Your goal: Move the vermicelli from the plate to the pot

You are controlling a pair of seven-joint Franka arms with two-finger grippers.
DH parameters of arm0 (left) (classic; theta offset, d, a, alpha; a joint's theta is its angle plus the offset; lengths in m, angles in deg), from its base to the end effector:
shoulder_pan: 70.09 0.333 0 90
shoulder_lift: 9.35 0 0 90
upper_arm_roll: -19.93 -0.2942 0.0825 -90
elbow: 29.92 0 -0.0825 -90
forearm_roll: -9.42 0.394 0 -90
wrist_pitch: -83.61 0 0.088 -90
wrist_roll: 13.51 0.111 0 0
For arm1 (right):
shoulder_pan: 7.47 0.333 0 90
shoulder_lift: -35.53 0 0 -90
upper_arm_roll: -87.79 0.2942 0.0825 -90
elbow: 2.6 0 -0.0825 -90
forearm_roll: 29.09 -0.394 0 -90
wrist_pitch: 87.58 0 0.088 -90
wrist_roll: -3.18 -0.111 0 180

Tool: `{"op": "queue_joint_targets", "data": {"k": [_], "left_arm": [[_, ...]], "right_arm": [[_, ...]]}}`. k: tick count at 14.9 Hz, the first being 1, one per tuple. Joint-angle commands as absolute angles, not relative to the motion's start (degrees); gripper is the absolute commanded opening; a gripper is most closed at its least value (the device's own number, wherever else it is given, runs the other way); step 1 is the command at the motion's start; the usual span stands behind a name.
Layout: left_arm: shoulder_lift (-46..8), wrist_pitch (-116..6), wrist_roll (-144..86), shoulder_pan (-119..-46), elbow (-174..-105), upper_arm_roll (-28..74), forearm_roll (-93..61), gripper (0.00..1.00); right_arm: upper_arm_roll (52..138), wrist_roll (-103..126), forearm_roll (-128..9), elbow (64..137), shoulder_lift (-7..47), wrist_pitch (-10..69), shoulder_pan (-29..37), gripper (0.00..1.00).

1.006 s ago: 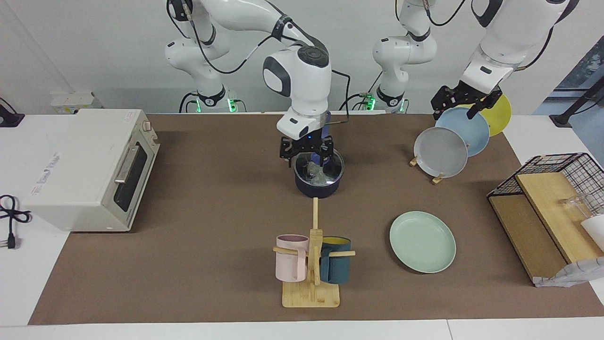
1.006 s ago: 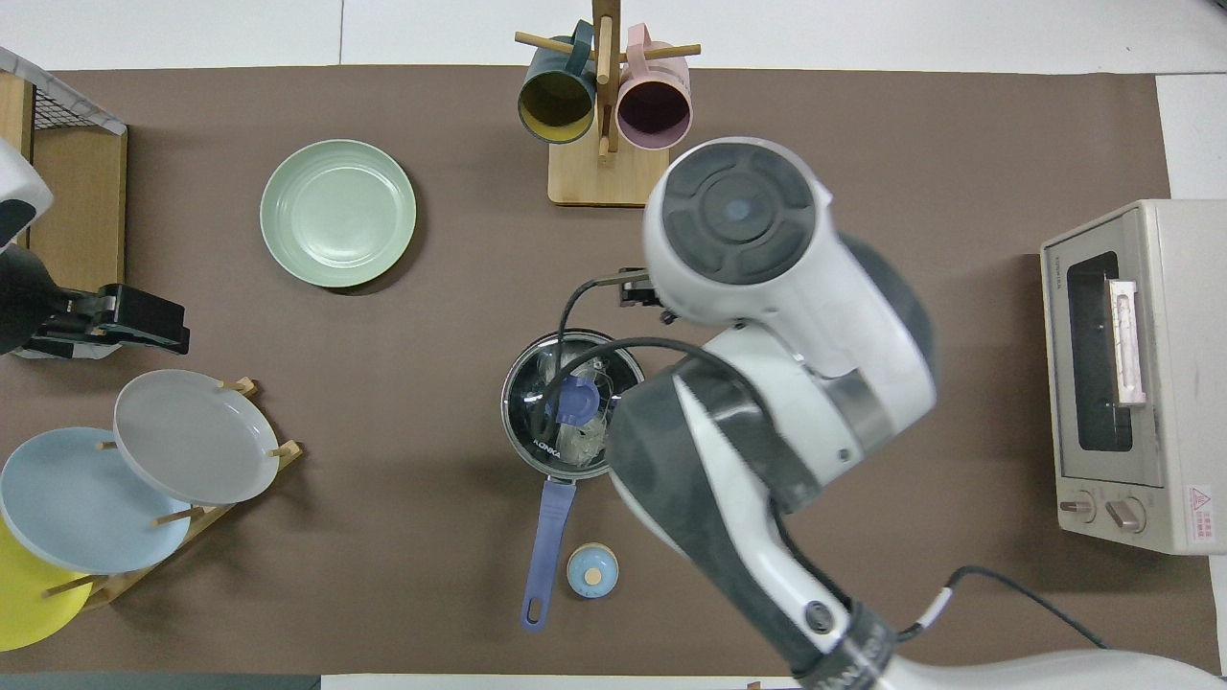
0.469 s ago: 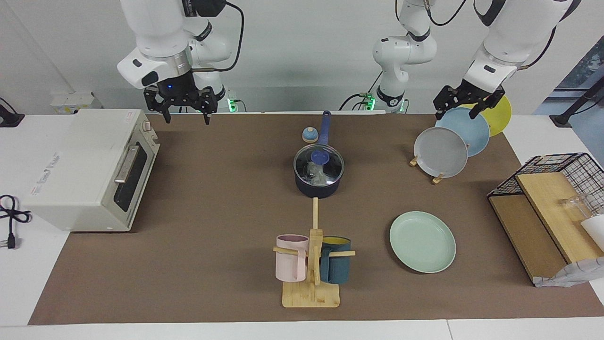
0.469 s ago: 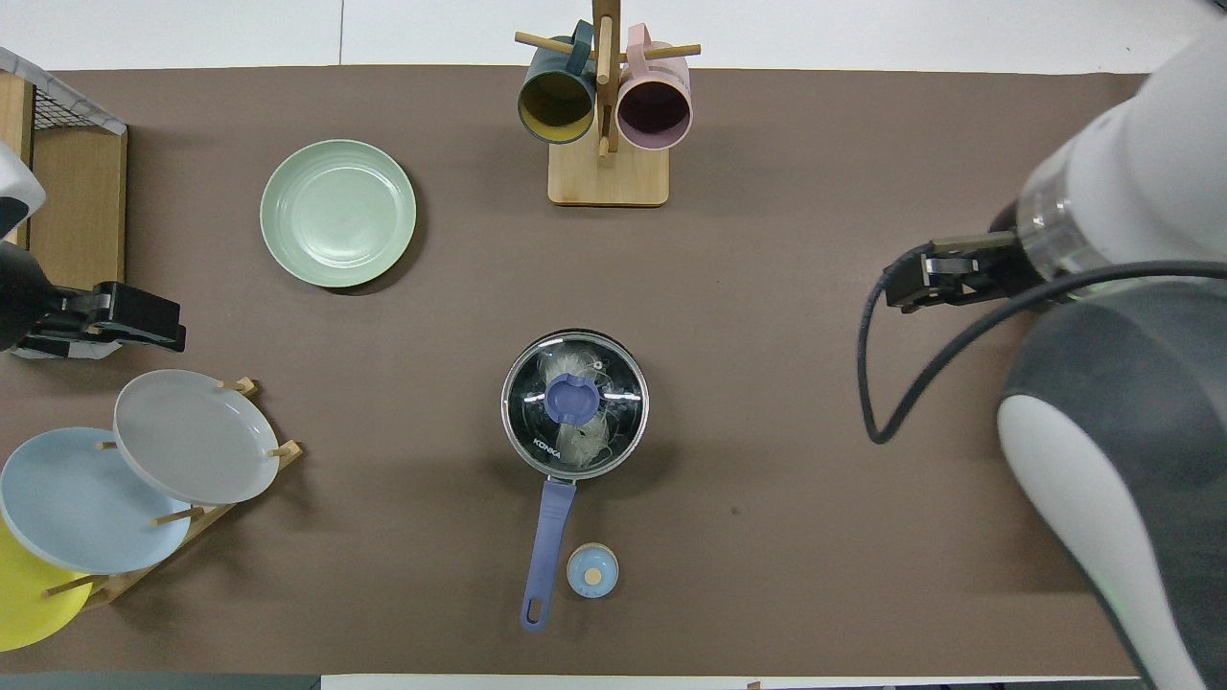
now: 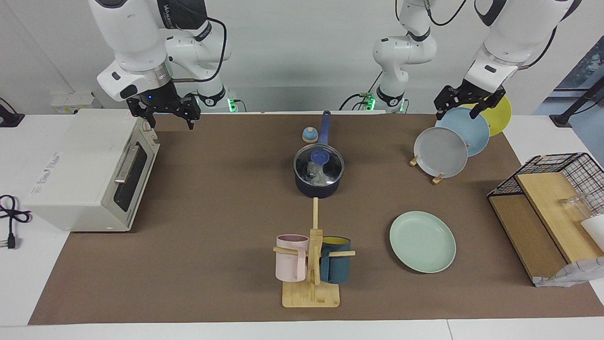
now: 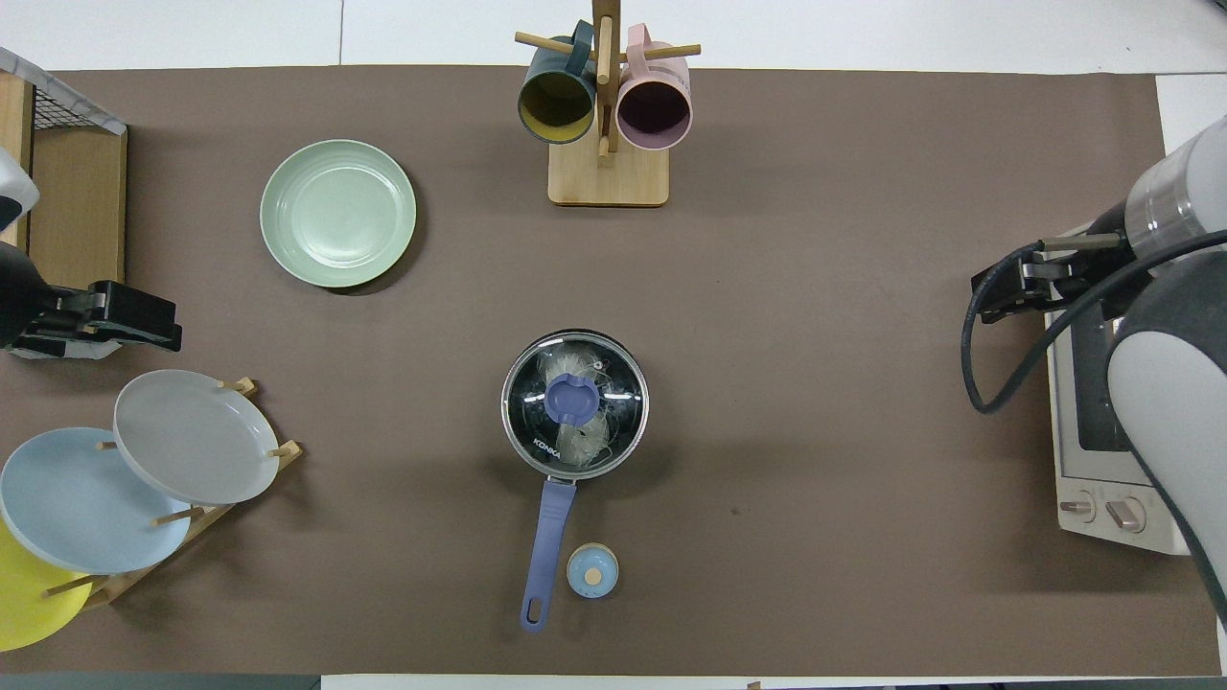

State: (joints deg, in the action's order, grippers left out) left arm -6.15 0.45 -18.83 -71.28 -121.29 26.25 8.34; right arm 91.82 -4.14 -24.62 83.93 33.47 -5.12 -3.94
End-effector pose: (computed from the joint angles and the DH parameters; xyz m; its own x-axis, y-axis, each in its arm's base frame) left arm 0.5301 -0.0738 0.6079 0.9953 -0.0392 -0.0885 -0.0390 -0.9992 0.0045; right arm 0.5569 0.0637 0.5968 0.9954 -0.0061 -0.0959 0.0024 -0.9961 0.0883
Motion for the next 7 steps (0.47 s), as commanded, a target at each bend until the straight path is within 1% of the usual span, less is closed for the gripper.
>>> {"op": "queue_joint_targets", "data": {"k": [1, 3, 7], "left_arm": [[-5.8, 0.9, -19.5, -71.8, -121.6, 25.8, 8.5, 1.0], [-5.7, 0.9, -19.4, -71.8, -121.6, 25.8, 8.5, 1.0], [-5.7, 0.9, -19.4, -71.8, -121.6, 25.8, 8.5, 1.0]], "right_arm": [[90.5, -1.3, -26.6, 86.3, 35.3, -4.1, -4.5, 1.0], [89.3, -1.2, -26.8, 87.7, 36.3, -4.1, -4.6, 1.0], [89.2, 0.3, -26.8, 88.6, 36.8, -4.4, -5.1, 1.0]]}}
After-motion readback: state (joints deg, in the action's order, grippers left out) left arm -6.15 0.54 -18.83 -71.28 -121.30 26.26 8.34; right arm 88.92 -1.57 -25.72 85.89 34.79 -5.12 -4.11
